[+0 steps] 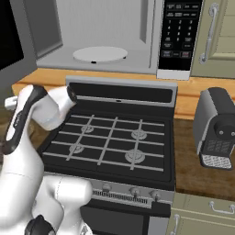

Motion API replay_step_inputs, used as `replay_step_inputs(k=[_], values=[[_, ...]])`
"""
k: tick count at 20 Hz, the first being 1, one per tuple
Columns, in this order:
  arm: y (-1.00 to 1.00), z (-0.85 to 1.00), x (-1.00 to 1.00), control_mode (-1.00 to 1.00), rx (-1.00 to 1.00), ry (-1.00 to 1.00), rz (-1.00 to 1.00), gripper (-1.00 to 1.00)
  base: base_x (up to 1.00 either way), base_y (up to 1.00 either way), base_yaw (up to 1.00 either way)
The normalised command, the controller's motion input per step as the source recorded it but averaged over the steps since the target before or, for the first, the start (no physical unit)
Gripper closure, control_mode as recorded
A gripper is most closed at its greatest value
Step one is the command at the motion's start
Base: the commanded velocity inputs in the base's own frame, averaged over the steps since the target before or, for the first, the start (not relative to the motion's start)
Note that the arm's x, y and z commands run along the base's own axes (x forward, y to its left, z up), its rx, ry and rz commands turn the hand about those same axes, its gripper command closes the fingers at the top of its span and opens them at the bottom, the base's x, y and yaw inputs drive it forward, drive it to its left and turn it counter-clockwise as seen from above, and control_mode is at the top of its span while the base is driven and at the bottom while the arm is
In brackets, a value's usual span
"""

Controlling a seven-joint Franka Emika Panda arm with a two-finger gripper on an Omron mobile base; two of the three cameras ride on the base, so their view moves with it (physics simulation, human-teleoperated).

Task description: Open the microwave, place the bowl with waffle inside the microwave, then close the microwave door and turn it on.

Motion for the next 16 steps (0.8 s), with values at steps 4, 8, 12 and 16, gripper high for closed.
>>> replay_step_inputs(k=[4,8,12,16], values=[[0.13,-0.78,0.73,-1.00,-0.34,0.23,-0.06,-1.00,0.00,0.00,0.00],[0.31,-0.93,0.62,-1.00,-0.28,0.17,-0.04,-1.00,0.00,0.00,0.00],[0.29,-0.98,0.47,-1.00,-0.23,0.11,0.00,-1.00,0.00,0.00,0.00],[0.33,-0.86,0.27,-1.00,-0.16,0.06,-0.01,-1.00,0.00,0.00,0.00]])
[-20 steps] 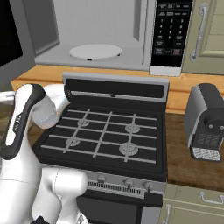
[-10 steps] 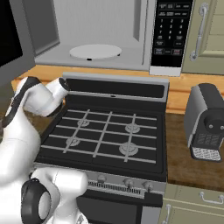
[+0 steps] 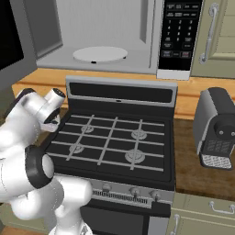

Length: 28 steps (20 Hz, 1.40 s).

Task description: Open the microwave, place the bowl with waffle inside the microwave, then close the microwave door and turn it on.

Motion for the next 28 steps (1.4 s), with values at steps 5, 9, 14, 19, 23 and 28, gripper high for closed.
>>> replay_step_inputs(k=[5,9,14,19,23,28], values=[[0.22,-0.38,0.16,-1.00,-0.04,0.09,-0.03,-1.00,0.00,0.00,0.00],[0.29,-0.33,0.26,-1.00,0.00,0.07,-0.04,-1.00,0.00,0.00,0.00],[0.44,-0.53,0.35,-1.00,0.00,0.02,-0.08,-1.00,0.00,0.00,0.00],[0.31,-0.29,0.32,-1.00,0.00,0.00,-0.09,-1.00,0.00,0.00,0.00],[0.32,-0.23,0.33,-1.00,0.00,0.00,-0.09,-1.00,0.00,0.00,0.00],[0.33,-0.28,0.33,-1.00,0.00,0.00,-0.10,-1.00,0.00,0.00,0.00]])
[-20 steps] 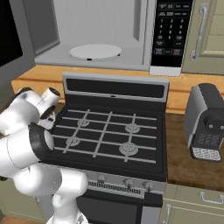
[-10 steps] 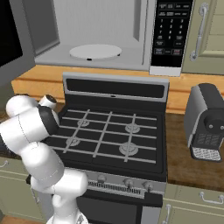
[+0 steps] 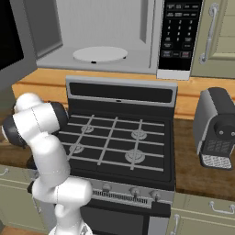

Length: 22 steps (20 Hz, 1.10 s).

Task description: Open the microwave, place the bowl with waffle inside the microwave, then close the microwave door and turn it on.

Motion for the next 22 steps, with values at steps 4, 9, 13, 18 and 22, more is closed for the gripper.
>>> replay_step_inputs(k=[4,9,13,18,22], values=[[0.27,-0.22,0.29,-1.00,0.00,0.00,-0.09,1.00,0.00,0.00,0.00],[0.02,-0.03,0.07,-1.00,-0.02,0.05,-0.01,1.00,0.00,0.00,0.00],[0.00,0.00,0.02,-1.00,0.00,0.02,0.00,1.00,0.00,0.00,0.00],[-0.25,0.08,-0.01,-1.00,0.00,0.00,-0.04,1.00,0.00,0.00,0.00],[-0.96,0.63,0.00,-1.00,0.03,0.04,-0.18,1.00,0.00,0.00,0.00]])
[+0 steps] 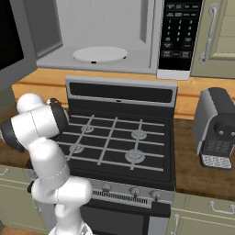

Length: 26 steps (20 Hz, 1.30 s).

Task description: Open the microwave, place the bowl with waffle inside the microwave, then close the microwave door and turn it on.

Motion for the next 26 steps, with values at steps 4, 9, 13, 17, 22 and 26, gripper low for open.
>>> replay_step_inputs(k=[4,9,13,17,22,26], values=[[-1.00,0.94,-0.09,-1.00,0.07,0.04,-0.17,1.00,0.00,0.00,0.00],[-1.00,0.99,-0.54,-1.00,0.02,0.00,-0.10,1.00,0.00,0.00,0.00],[-1.00,0.96,-0.89,-1.00,0.00,0.00,-0.06,1.00,0.00,0.00,0.00],[-1.00,1.00,-0.68,-1.00,0.00,0.03,-0.08,1.00,0.00,0.00,0.00],[-1.00,1.00,-0.32,-1.00,0.00,0.05,-0.14,1.00,0.00,0.00,0.00],[-0.98,1.00,-0.13,-1.00,0.00,0.00,-0.16,1.00,0.00,0.00,0.00]])
